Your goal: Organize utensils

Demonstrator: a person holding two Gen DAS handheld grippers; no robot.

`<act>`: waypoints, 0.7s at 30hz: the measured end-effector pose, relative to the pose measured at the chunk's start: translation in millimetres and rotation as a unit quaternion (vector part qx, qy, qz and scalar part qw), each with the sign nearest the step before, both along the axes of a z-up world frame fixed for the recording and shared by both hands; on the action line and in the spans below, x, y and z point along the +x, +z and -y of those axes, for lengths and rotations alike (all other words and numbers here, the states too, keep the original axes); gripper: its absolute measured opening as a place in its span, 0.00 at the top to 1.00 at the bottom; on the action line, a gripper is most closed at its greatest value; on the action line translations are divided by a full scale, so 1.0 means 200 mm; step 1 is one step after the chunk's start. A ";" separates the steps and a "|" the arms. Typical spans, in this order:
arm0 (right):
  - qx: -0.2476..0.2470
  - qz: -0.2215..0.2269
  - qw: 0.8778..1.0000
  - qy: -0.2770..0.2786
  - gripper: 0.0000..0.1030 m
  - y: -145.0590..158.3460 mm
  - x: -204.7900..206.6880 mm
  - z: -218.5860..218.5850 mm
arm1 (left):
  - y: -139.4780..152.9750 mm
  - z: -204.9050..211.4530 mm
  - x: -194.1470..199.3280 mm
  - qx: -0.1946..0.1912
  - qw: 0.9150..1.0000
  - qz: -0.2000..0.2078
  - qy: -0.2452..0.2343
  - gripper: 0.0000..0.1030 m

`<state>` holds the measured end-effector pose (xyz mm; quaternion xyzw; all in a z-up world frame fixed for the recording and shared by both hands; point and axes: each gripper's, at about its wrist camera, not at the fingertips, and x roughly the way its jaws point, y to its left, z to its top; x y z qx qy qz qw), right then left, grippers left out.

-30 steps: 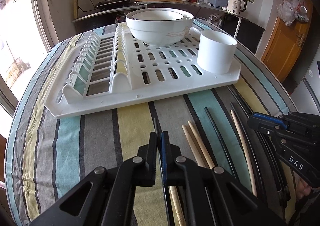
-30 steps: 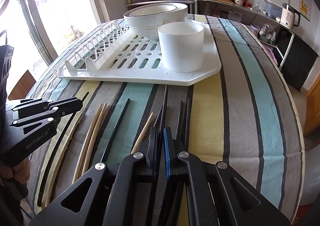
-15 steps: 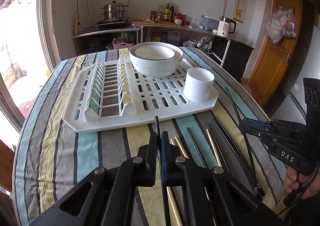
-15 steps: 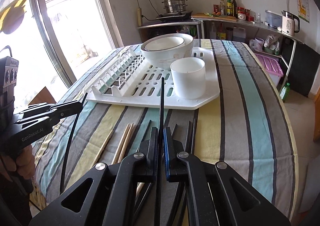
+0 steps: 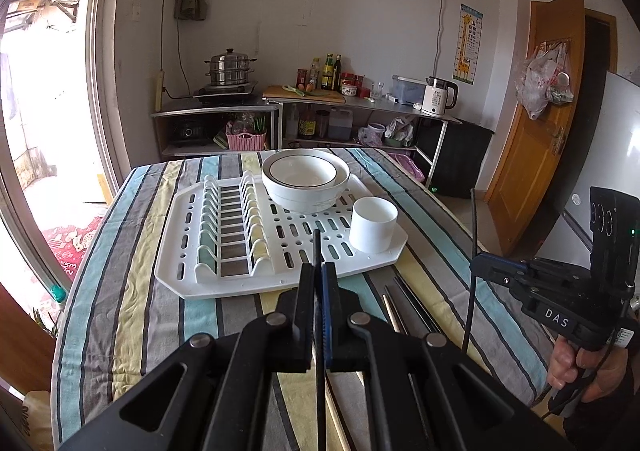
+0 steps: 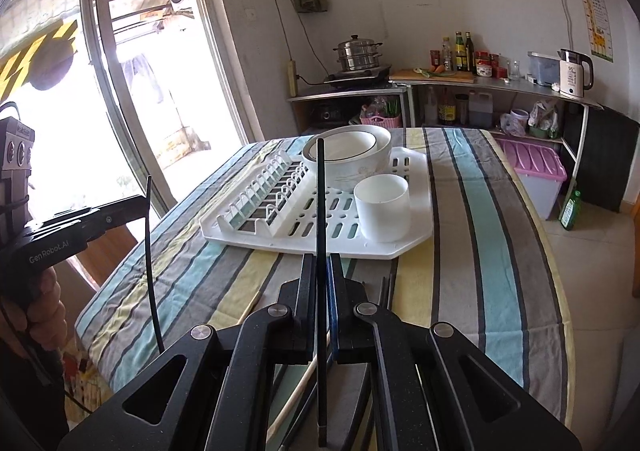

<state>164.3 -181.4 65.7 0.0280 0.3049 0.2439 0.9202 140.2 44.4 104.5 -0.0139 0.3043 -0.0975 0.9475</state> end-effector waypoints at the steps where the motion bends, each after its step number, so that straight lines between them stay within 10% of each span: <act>1: 0.000 0.003 1.000 0.000 0.95 0.01 -0.01 0.00 | 0.01 0.00 -0.01 0.000 1.000 0.003 0.000 0.97; 21: 0.001 0.037 0.999 -0.008 0.95 0.12 -0.03 0.03 | 0.19 0.04 0.03 -0.003 0.999 0.040 -0.005 1.00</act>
